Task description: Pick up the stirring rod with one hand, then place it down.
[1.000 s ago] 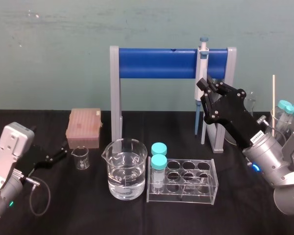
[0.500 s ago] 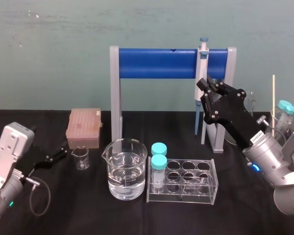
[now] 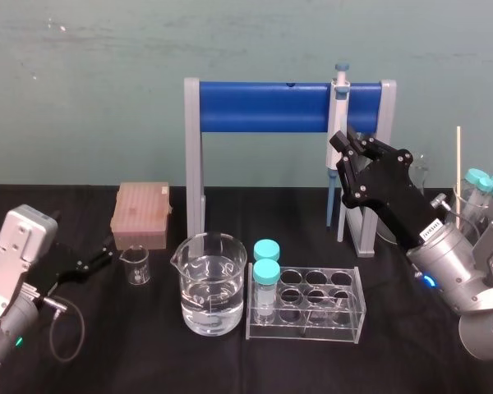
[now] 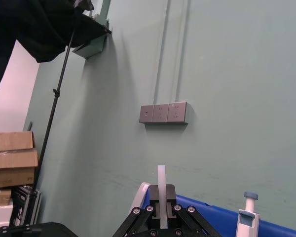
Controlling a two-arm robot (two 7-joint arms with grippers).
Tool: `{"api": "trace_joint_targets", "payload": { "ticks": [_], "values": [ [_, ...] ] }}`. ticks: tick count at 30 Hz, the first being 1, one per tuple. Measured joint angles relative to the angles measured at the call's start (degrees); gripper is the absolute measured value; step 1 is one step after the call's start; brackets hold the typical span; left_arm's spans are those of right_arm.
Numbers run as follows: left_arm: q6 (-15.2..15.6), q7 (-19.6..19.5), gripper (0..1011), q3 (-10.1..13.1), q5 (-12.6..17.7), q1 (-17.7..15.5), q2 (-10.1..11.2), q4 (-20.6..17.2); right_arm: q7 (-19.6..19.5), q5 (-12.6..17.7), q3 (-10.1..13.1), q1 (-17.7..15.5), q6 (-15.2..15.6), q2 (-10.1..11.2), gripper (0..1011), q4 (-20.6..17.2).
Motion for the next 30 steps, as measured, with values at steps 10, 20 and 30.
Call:
{"api": "trace_joint_targets", "payload": {
  "ticks": [10,20,30],
  "values": [
    [0.0,0.0,1000,0.0,0.0,0.0,0.0,0.0,0.0,0.0,0.0,0.0,0.0,0.0,69,0.0],
    [0.0,0.0,1000,0.0,0.0,0.0,0.0,0.0,0.0,0.0,0.0,0.0,0.0,0.0,69,0.0],
    [0.0,0.0,1000,0.0,0.0,0.0,0.0,0.0,0.9,0.0,0.5,-0.4,1.3,0.2,69,-0.6]
  ]
}}
